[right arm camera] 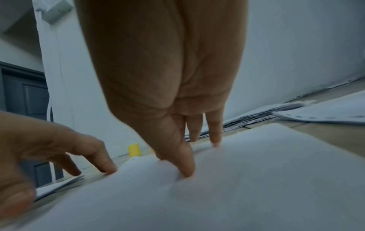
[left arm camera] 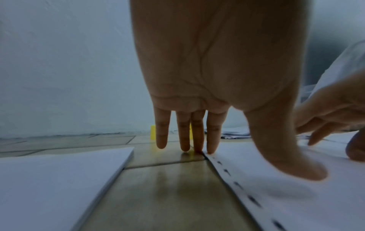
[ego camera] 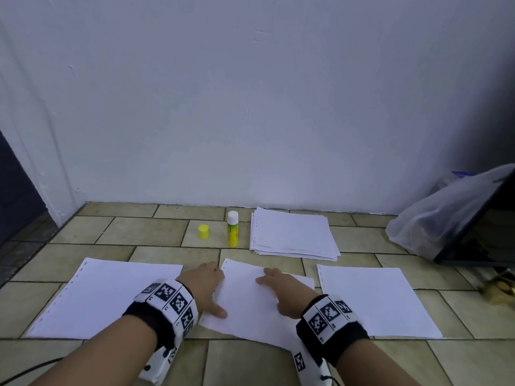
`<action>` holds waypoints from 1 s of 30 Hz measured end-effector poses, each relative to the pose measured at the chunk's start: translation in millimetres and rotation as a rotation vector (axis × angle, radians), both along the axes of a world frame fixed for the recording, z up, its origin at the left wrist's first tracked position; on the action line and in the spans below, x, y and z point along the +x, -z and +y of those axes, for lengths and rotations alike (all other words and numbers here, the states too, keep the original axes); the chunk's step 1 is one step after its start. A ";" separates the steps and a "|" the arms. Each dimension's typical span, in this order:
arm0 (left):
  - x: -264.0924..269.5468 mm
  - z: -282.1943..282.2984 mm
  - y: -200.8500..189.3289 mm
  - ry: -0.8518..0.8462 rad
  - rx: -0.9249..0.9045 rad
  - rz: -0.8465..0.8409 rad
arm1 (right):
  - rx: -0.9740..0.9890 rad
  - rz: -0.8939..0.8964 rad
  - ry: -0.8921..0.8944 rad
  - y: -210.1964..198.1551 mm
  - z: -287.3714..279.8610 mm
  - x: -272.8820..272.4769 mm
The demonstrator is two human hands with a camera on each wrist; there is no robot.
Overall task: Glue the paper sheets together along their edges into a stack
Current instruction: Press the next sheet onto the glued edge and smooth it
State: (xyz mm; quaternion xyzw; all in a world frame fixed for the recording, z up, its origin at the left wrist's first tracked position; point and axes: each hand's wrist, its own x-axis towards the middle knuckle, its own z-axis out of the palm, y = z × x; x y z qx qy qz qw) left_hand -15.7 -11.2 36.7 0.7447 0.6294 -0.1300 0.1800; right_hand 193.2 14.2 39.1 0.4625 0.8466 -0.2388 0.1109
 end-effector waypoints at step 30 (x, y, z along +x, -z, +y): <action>-9.2 -1.3 21.3 0.012 -0.181 0.056 | 0.024 0.513 0.542 -3.0 -2.4 61.1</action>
